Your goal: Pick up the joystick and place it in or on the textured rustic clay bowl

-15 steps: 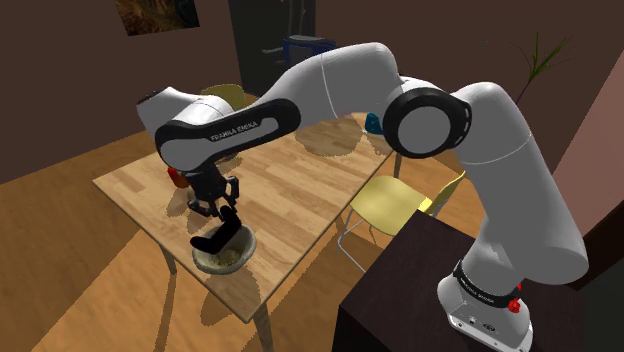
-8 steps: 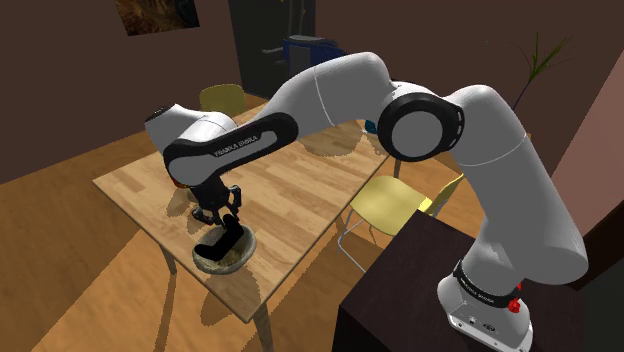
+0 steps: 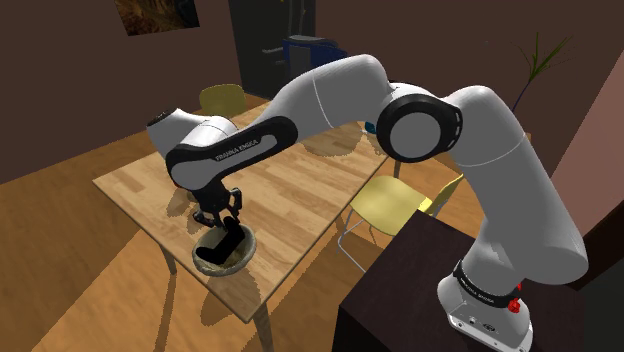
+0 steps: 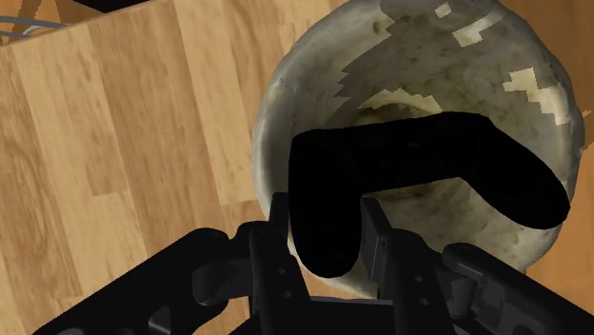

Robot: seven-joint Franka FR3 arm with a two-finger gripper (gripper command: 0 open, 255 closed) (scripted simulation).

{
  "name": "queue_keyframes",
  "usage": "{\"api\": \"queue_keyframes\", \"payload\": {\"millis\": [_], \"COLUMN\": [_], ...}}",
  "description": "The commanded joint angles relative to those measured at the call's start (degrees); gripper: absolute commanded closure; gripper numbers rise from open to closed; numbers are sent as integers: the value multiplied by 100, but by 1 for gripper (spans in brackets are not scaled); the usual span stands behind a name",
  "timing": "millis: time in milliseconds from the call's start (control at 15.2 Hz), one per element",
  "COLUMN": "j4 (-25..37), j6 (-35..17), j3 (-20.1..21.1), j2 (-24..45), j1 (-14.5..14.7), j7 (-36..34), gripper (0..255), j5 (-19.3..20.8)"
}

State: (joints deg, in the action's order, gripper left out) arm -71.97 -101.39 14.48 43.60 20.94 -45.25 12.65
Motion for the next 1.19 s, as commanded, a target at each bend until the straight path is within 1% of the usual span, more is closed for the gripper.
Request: {"api": "queue_keyframes", "payload": {"millis": [0,330,594,1122], "j4": [-14,-1,871,871], "j6": [-5,1,776,777], "j3": [7,7,16,15], "j2": [3,11,94,94], "j1": [4,8,122,122], "j7": [1,-1,63,63], "gripper": [0,0,0,0], "j5": [-6,-5,-31,-31]}}
